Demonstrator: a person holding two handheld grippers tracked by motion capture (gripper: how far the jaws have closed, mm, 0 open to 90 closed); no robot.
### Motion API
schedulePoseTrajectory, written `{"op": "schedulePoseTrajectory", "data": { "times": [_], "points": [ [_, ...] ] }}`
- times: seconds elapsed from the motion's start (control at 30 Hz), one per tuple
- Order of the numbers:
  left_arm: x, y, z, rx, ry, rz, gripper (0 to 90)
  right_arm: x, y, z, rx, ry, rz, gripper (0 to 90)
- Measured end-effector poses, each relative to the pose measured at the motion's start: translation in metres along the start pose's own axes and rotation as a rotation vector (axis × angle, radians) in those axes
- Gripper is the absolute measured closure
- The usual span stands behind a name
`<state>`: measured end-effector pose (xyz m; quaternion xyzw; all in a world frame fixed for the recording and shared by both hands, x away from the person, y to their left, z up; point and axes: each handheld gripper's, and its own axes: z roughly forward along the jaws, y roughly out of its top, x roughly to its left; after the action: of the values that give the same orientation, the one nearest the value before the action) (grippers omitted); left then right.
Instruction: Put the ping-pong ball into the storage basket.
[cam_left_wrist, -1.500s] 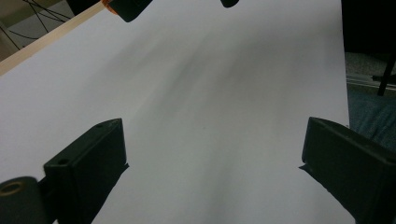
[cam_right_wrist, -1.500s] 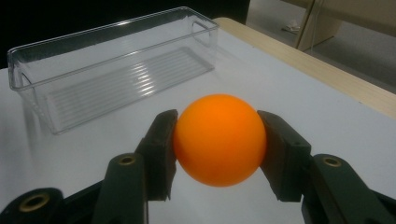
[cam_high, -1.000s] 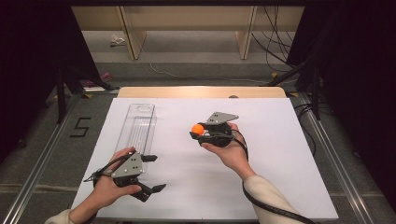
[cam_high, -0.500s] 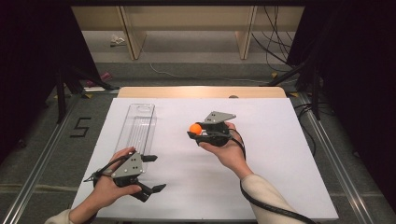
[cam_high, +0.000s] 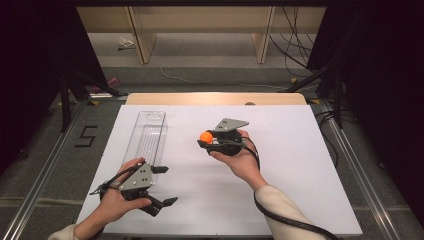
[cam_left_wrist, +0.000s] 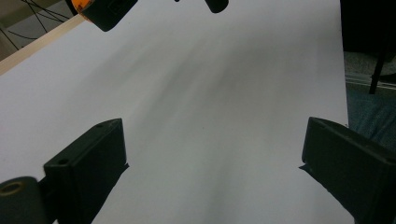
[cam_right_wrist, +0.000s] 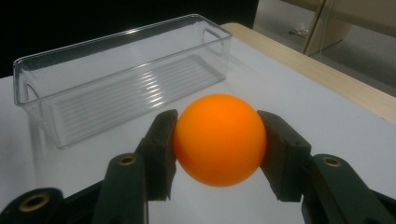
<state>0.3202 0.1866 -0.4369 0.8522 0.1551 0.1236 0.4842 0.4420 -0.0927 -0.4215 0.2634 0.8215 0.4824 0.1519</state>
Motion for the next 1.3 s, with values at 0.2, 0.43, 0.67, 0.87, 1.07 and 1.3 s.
{"op": "schedulePoseTrajectory", "data": {
  "times": [0.2,0.43,0.67,0.87,1.07,1.3],
  "points": [
    [0.000,0.000,0.000,-0.001,0.001,-0.002,6.1,0.002,0.002,0.004,-0.002,0.006,0.000,51.5],
    [0.000,0.000,0.000,-0.001,0.000,-0.003,6.1,0.003,0.003,0.008,0.002,0.009,0.000,51.5],
    [0.000,0.000,0.000,-0.001,-0.001,-0.001,6.1,0.004,0.005,0.010,0.001,0.012,0.000,51.5],
    [0.000,0.000,0.000,-0.001,0.000,-0.002,6.1,0.005,0.006,0.012,0.000,0.014,-0.001,51.5],
    [0.000,0.000,0.000,-0.001,-0.001,0.001,6.1,0.006,0.008,0.015,-0.004,0.016,-0.004,51.5],
    [0.000,0.000,0.000,-0.002,0.000,-0.001,6.1,0.007,0.010,0.018,-0.003,0.016,-0.005,51.4]
  ]
}}
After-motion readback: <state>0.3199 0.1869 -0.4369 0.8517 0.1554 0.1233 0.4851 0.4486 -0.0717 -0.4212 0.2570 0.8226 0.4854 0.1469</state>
